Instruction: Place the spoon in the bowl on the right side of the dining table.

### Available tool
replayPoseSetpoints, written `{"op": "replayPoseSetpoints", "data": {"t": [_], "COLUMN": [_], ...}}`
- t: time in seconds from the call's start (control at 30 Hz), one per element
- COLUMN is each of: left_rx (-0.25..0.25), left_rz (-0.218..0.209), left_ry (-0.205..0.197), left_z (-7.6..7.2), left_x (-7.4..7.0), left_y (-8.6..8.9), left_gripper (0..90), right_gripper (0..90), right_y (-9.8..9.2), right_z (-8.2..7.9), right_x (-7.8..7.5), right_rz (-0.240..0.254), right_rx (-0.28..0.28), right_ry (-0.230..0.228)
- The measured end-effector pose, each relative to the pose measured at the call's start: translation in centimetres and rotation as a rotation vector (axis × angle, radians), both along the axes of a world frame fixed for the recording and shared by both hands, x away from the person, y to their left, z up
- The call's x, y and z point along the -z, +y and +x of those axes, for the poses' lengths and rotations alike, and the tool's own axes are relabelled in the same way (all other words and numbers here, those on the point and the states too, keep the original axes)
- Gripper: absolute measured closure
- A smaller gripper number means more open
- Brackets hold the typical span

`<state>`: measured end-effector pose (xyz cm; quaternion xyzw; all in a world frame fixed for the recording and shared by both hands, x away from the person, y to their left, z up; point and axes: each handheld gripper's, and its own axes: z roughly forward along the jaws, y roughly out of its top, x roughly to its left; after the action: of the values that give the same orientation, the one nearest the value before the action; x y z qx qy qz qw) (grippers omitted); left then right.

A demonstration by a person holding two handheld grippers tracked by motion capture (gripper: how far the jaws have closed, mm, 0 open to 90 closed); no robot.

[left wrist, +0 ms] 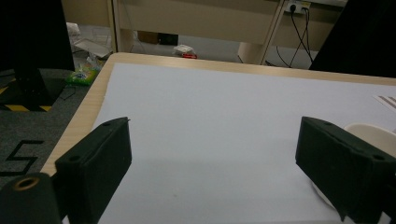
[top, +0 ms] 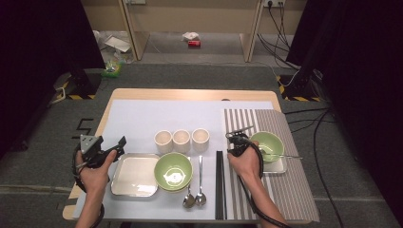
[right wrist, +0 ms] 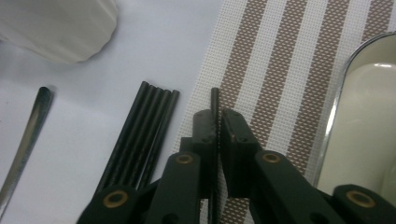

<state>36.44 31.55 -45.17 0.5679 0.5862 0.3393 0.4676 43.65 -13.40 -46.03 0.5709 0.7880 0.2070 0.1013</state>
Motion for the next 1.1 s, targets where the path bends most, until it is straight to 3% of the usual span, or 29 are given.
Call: {"op": "replayPoseSetpoints", "data": {"t": [0.17,0.33,0.53,0.8,0.97,1.1], "left_rx": [0.002,-0.003,0.003,0.002,0.003,0.004], "left_rz": [0.002,0.0,0.004,0.003,0.004,0.004], "left_ry": [0.0,-0.004,-0.002,0.0,0.0,0.001], "left_z": [-0.1,-0.1,0.0,0.0,0.0,0.0], "left_x": [-0.1,-0.1,-0.1,0.0,-0.1,0.0], "left_y": [0.1,0.1,-0.1,-0.1,-0.1,-0.2], "left_gripper": [9.7,9.7,9.7,9.7,9.8,9.9], "right_gripper": [78.5,78.2,77.8,81.8,86.4,86.5], "right_y": [-0.4,-1.2,-1.7,-1.2,-1.0,-1.1], "right_z": [-0.7,-2.1,-3.4,-3.7,-3.5,-2.9], "right_x": [-0.8,-1.2,-1.2,-0.8,-0.8,-1.0], "right_rz": [0.001,-0.02,-0.041,-0.08,-0.091,-0.058], "right_rx": [-0.029,-0.053,-0.06,-0.063,-0.02,0.033], "right_ry": [0.004,0.096,0.168,0.193,0.213,0.199]}}
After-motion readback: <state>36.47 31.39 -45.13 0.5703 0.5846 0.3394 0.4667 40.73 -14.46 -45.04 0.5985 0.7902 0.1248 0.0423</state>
